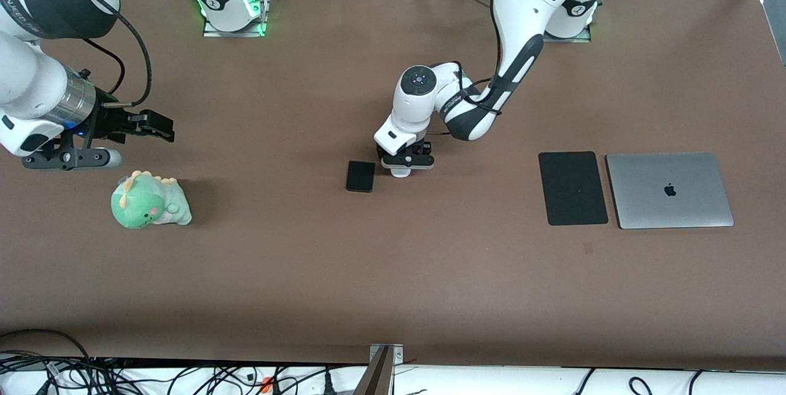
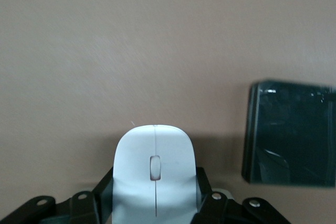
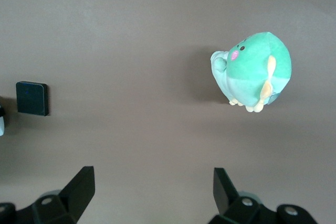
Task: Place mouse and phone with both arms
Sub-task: 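Grasp the white mouse with the left gripper while the right gripper reaches the phone, then place the mouse on the mouse pad while the right gripper grasps the phone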
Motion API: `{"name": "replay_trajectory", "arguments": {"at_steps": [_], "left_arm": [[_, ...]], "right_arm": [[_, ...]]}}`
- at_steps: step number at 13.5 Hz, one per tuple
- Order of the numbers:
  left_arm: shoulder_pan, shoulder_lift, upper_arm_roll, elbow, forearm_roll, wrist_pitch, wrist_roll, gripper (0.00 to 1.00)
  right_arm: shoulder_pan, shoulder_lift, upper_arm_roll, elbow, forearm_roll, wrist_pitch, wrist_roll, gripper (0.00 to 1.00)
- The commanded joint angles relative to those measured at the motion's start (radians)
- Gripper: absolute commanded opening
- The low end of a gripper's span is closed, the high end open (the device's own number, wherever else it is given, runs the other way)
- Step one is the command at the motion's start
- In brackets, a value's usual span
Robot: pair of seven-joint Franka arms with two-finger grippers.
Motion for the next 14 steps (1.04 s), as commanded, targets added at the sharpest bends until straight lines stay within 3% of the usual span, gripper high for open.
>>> {"name": "replay_trajectory", "arguments": {"at_steps": [1,3,5,7,11,14], "left_arm": [[0.068,-0.087,-0.018,0.001,0.021,-0.131,-0.004,0.39],[0.105,-0.115,-0.02,0.044,0.019,-0.314,0.078,0.37],[0.137,-0.116,-0.017,0.15,0.016,-0.569,0.248,0.37],[0.236,-0.138,-0.02,0.199,0.014,-0.715,0.438,0.38],[0.5,-0.191,-0.023,0.185,-0.139,-0.755,0.768,0.38],[0.628,-0.182,-0.023,0.14,-0.159,-0.756,0.982,0.37]], "right_arm": [[0.029,0.007,0.003,-0.038,0.016,0.047,0.032,1.0],[0.072,0.027,0.003,-0.091,0.017,0.13,0.12,1.0],[0.144,0.062,0.003,-0.138,0.017,0.242,0.239,1.0],[0.207,0.119,0.003,-0.148,0.017,0.332,0.339,1.0],[0.314,0.241,0.004,-0.203,0.068,0.571,0.489,1.0],[0.411,0.333,0.003,-0.209,0.066,0.705,0.571,1.0]]}}
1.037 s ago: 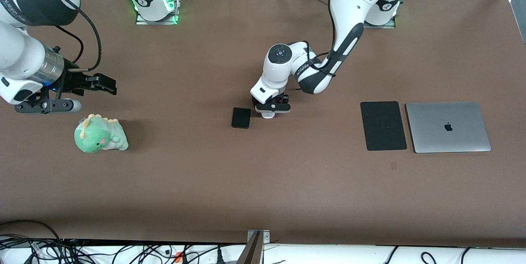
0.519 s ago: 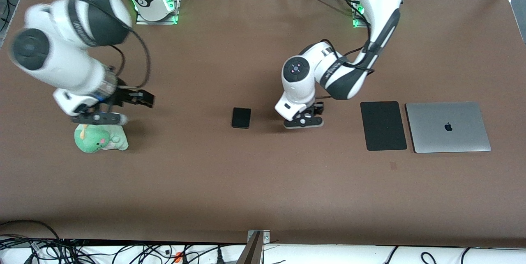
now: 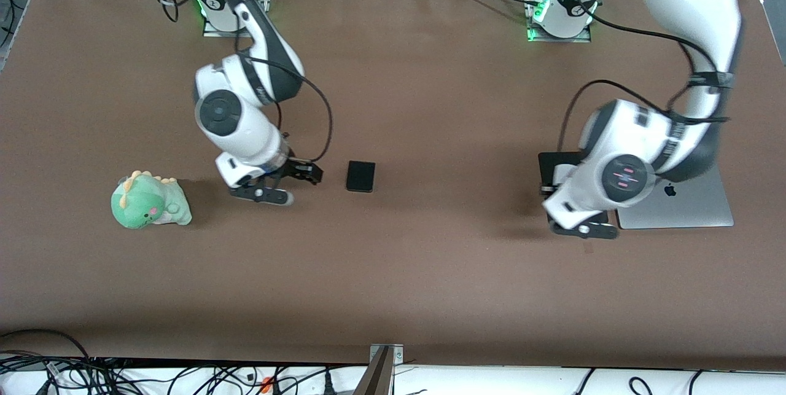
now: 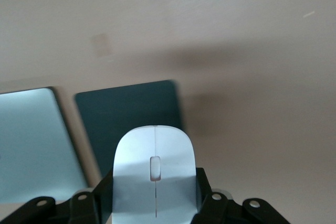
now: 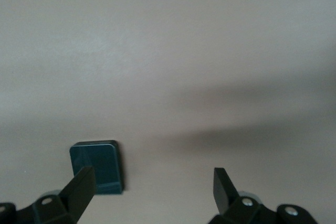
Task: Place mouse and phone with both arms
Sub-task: 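Place the mouse on the mouse pad while the right gripper grasps the phone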
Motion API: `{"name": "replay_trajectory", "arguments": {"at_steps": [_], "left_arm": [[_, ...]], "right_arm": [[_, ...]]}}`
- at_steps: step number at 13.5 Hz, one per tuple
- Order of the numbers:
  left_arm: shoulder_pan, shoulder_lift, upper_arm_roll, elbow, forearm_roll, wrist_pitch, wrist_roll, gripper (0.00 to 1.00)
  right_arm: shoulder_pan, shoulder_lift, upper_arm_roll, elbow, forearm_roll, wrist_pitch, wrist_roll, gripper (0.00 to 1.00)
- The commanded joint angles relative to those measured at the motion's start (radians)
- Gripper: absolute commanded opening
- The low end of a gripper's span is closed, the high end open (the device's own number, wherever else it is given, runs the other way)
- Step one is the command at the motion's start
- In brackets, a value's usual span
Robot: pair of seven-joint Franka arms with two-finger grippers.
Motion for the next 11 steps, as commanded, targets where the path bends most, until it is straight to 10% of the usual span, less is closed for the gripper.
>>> {"name": "replay_trajectory", "arguments": {"at_steps": [1,11], "left_arm": [[0.054,-0.01,-0.016,-0.072,-0.022,0.031,0.078,0.37],[0.207,-0.062,-0.031,-0.508,-0.02,0.61,0.091,0.39]], "right_arm": [[0.08,0.056,-0.009,-0.002,0.015,0.084,0.055,1.0],[0.185,0.191,-0.019,0.013,-0.002,0.242,0.129,1.0]]}}
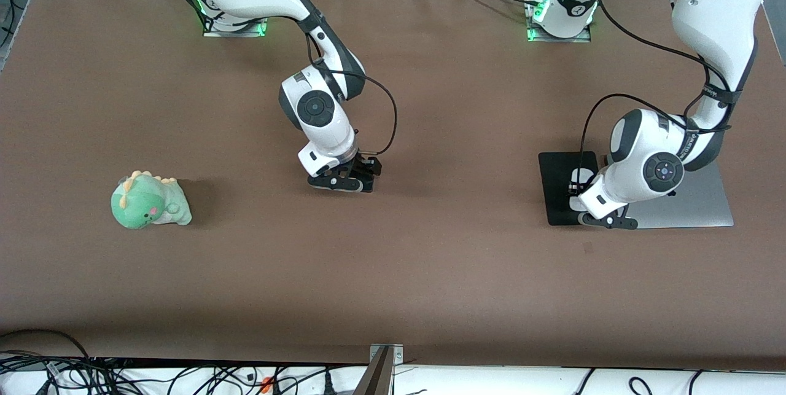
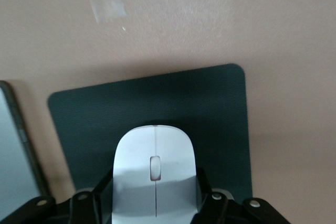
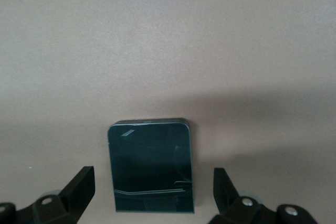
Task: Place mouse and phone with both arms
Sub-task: 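Place the mouse on the mouse pad while the right gripper grasps the phone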
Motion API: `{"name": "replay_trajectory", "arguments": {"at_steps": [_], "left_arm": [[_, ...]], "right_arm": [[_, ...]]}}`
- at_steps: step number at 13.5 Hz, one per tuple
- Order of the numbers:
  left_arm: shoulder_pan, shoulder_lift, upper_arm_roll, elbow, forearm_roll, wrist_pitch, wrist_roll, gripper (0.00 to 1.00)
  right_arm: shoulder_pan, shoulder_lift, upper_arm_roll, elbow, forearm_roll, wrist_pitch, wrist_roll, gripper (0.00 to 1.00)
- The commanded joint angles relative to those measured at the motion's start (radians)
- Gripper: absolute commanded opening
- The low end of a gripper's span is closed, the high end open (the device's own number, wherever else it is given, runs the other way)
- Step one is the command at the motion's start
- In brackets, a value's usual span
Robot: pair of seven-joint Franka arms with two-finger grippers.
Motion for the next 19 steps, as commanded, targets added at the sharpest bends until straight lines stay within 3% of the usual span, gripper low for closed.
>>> {"name": "replay_trajectory", "arguments": {"at_steps": [1,3,4,5,6,11,14,15,19], "left_arm": [[0.031,-0.054,-0.016,-0.094,-0.012,0.078,0.023,0.4],[0.031,-0.054,-0.016,-0.094,-0.012,0.078,0.021,0.43],[0.031,-0.053,-0.016,-0.094,-0.012,0.078,0.021,0.55],[0.031,-0.053,-0.016,-0.093,-0.012,0.076,0.023,0.81],[0.03,-0.053,-0.016,-0.09,-0.012,0.075,0.023,1.0],[0.025,-0.078,-0.022,-0.067,-0.009,0.049,0.018,1.0],[0.017,-0.12,-0.031,0.042,0.0,-0.159,0.02,1.0],[0.017,-0.119,-0.046,0.109,0.002,-0.26,0.02,1.0],[-0.038,-0.115,-0.051,0.362,0.004,-0.579,0.064,1.0]], "right_arm": [[0.016,0.022,-0.011,0.016,-0.002,0.022,0.006,1.0],[0.018,0.039,-0.011,0.016,-0.002,0.033,0.004,1.0],[0.022,0.045,-0.011,0.016,-0.002,0.051,0.006,1.0],[0.024,0.048,-0.011,0.016,0.001,0.057,0.006,1.0],[0.025,0.051,-0.009,0.016,0.004,0.059,0.007,1.0],[0.042,0.065,-0.009,0.016,0.013,0.085,0.009,0.99],[0.048,0.073,-0.009,0.016,0.013,0.085,0.007,0.94],[0.048,0.073,-0.009,0.014,0.012,0.085,0.007,0.87],[0.044,0.073,-0.009,0.016,0.012,0.08,-0.006,0.43]]}}
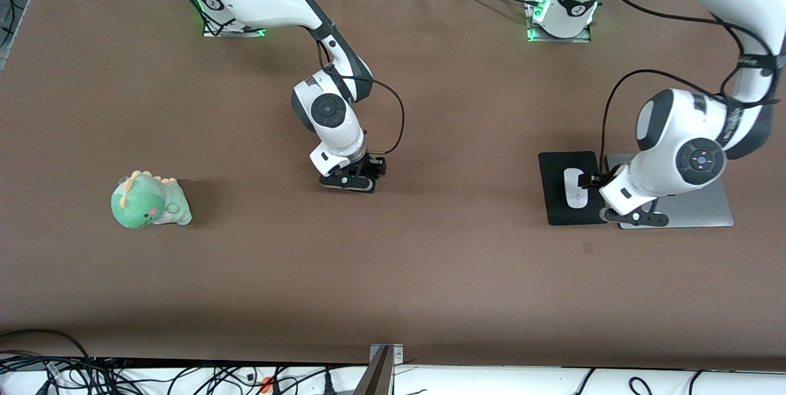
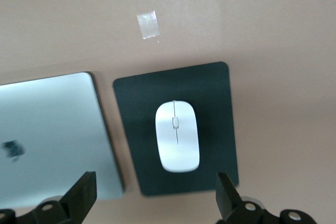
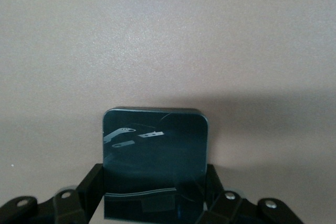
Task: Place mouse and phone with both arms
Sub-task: 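Carry the black phone with the right gripper beside the green plush toy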
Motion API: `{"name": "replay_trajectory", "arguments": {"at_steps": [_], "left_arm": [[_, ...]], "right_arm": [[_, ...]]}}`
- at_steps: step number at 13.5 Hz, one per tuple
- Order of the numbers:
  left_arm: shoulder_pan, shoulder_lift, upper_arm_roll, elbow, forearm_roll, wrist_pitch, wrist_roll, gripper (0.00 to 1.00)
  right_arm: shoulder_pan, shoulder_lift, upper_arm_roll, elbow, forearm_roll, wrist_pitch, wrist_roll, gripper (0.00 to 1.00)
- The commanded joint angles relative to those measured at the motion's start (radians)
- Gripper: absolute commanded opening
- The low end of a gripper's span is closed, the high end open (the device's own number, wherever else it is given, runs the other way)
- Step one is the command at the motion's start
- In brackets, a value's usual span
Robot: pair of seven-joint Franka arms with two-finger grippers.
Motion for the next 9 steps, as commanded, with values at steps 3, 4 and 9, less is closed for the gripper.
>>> {"name": "replay_trajectory", "arguments": {"at_steps": [3,4,9], "left_arm": [[-0.072,0.014,0.0,0.262,0.0,-0.306,0.069,1.0],[-0.091,0.013,0.0,0.325,-0.001,-0.385,0.075,1.0],[-0.141,-0.019,0.033,0.489,-0.035,-0.586,0.159,1.0]], "right_arm": [[0.004,0.004,-0.009,0.013,0.012,-0.004,-0.018,0.36],[0.004,-0.002,-0.012,0.015,0.012,-0.027,-0.02,0.36],[-0.088,-0.096,-0.018,0.032,0.01,-0.209,-0.19,0.36]]}}
